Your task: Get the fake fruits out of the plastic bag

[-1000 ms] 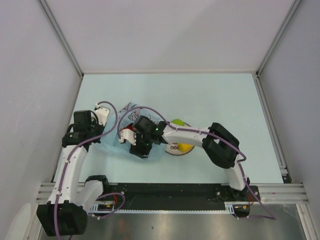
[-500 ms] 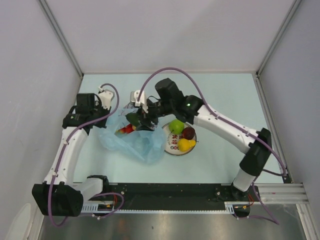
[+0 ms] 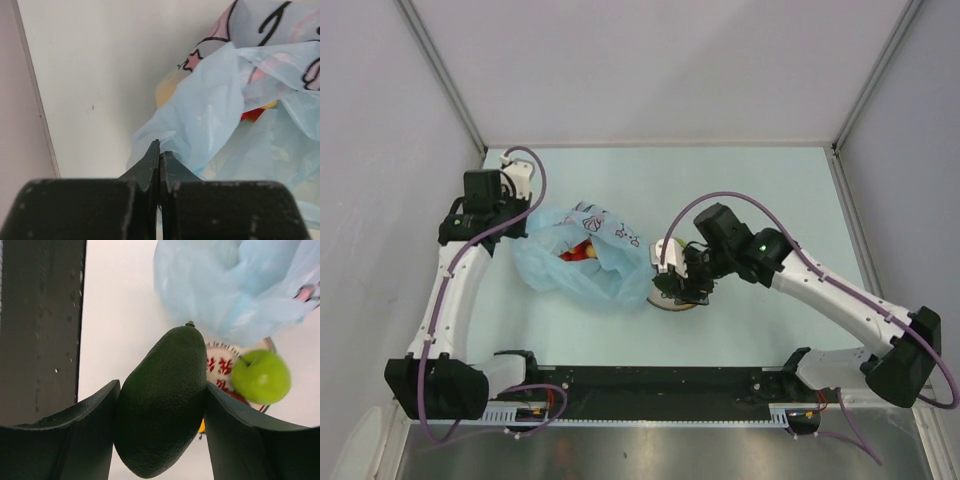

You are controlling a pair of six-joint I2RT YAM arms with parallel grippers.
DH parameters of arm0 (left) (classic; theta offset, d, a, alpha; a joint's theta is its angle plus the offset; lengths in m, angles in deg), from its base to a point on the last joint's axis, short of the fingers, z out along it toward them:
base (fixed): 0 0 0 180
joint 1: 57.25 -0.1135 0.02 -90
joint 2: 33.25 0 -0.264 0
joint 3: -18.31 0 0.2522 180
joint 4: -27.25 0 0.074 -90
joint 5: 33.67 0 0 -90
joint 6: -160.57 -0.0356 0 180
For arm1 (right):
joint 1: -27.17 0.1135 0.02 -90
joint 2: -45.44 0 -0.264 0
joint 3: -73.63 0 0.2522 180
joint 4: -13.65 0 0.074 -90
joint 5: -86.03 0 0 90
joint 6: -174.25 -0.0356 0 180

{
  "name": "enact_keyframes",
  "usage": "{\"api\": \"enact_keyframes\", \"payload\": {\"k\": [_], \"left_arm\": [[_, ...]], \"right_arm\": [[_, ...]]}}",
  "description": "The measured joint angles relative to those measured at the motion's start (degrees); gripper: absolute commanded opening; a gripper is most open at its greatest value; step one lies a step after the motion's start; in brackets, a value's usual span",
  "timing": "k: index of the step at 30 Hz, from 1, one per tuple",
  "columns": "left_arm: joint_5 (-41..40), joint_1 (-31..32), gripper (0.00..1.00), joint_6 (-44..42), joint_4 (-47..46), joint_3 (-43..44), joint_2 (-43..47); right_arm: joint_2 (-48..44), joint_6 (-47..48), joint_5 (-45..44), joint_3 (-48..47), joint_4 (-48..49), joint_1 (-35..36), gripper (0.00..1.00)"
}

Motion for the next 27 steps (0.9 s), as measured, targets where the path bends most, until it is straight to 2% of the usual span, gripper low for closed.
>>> {"api": "enact_keyframes", "payload": {"k": [6,10,14,18,22,27], "left_arm": [[-4.9,-7.8,0.0,3.2,-0.1,-2.3,2.4],[-9.2,-11.8,0.0,4.2,-0.1,-4.0,6.5],[-11.5,-13.0,0.0,4.1,-0.3,-5.0,9.2],[-11.8,-13.0,0.0,4.2,-0.3,-5.6,9.3],[-11.7,-13.0,0.0,4.7,-0.3,-5.6,9.3],[-11.6,-13.0,0.0,4.7,-0.4,-6.5,9.3]], "right_arm": [[5.8,1.9,-4.6,2.1,0.2,-0.2,0.52],[9.4,-6.8,-10.4,3.6,6.6,0.0,0.51],[11.1,-17.4,-15.0,4.8,11.7,0.5,0.51],[12.2,-23.3,-18.1,5.9,15.6,4.0,0.52],[15.0,-25.6,-19.7,6.9,18.4,7.0,0.52],[18.6,-25.6,-21.4,7.3,19.7,6.1,0.52]]}}
